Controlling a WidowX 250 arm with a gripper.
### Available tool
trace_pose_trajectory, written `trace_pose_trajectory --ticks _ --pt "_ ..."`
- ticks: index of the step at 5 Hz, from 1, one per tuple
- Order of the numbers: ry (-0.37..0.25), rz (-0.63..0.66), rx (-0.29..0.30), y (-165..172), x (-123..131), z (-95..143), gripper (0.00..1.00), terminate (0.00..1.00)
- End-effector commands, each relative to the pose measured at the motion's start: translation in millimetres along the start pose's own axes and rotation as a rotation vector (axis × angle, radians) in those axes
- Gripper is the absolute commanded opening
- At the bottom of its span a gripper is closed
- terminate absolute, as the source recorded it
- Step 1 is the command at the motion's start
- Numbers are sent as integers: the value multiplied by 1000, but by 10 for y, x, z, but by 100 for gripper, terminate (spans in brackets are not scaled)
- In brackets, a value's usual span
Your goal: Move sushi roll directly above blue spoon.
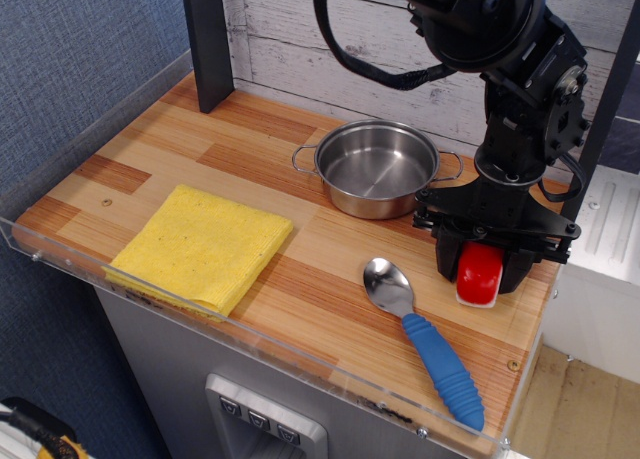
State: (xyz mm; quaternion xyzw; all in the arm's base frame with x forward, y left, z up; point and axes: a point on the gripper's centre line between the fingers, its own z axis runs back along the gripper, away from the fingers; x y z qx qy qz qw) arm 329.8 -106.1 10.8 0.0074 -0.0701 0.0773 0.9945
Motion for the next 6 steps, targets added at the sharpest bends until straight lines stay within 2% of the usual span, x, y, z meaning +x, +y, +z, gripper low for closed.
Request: trace_pose_trajectory --ticks 1,2,3,4,5,6 --pt "-7 11 -29 35 -111 188 100 0" --pt "-14 6 -52 46 -100 247 100 0" --pt "-52 11 -84 31 -93 393 100 0" --pt "-104 22 -61 123 -37 676 100 0" --pt "-116 46 -51 216 -24 868 100 0" --pt "-25 -23 3 551 -44 925 100 100"
